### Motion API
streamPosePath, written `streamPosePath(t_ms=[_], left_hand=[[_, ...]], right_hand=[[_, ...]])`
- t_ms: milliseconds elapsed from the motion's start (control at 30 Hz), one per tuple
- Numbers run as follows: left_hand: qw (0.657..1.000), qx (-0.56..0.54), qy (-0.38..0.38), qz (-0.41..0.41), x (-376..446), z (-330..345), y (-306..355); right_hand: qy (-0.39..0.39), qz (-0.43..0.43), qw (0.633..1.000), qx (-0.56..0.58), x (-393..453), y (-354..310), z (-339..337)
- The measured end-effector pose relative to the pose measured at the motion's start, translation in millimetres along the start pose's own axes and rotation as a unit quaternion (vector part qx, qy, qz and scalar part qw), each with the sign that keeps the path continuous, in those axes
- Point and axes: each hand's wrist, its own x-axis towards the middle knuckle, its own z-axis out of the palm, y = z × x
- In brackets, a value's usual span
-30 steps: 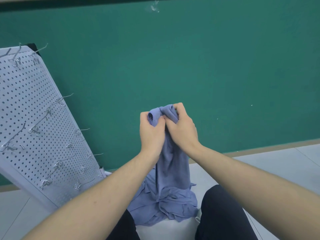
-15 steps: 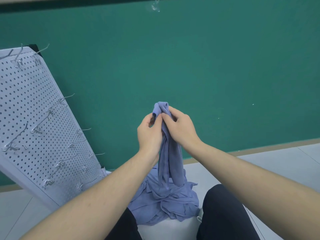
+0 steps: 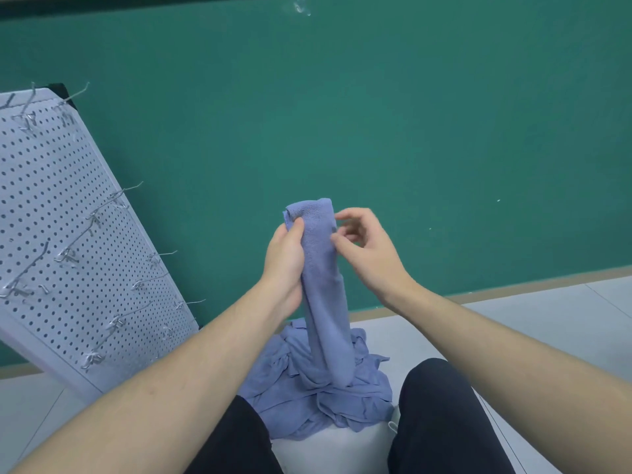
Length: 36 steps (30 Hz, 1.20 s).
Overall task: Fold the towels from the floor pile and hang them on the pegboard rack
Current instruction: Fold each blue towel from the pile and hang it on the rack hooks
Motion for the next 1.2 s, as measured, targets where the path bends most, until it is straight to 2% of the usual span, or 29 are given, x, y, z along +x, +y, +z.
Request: streamPosePath(t_ms=[67,200,400,500,600,800,867,1000,1100,1200], left_hand=[[1.0,0.004,0.002,-0.005,1,-1,1],[1.0,-0.005,-0.02,-0.009,-2,4,6],[0.999,0.005,-0.034,0.021,3,8,13],[0.999,-0.007,-0.03,0.039,8,3,21],[0.998,-0.048,0.004,0.027,16,-4,31],[0.99,-0.113,0.081,-0.028,27,-25,31],[0.986,-0.122,0.11,-0.033,29,-31,25],[0.979,-0.136,0.142,-0.043,36,-42,19],[0.976,-0.141,0.159,-0.037,39,-58,18],[0.97,-0.167,0.17,-0.042,39,-81,8]], right_hand=[[0.035,0.025,0.999,-0.026,-2,11,-8],[-0.071,0.116,0.991,0.019,-12,23,-3],[-0.039,0.085,0.996,-0.013,-13,24,14],[-0.101,0.112,0.987,-0.057,-18,34,12],[-0.184,0.203,0.961,-0.037,-29,51,10],[-0.251,0.253,0.933,-0.053,-28,56,-1],[-0.243,0.231,0.941,-0.054,-24,49,4],[-0.176,0.205,0.962,-0.035,-14,39,22],[-0.164,0.202,0.963,-0.065,-7,35,26],[-0.163,0.212,0.963,-0.033,0,29,26]])
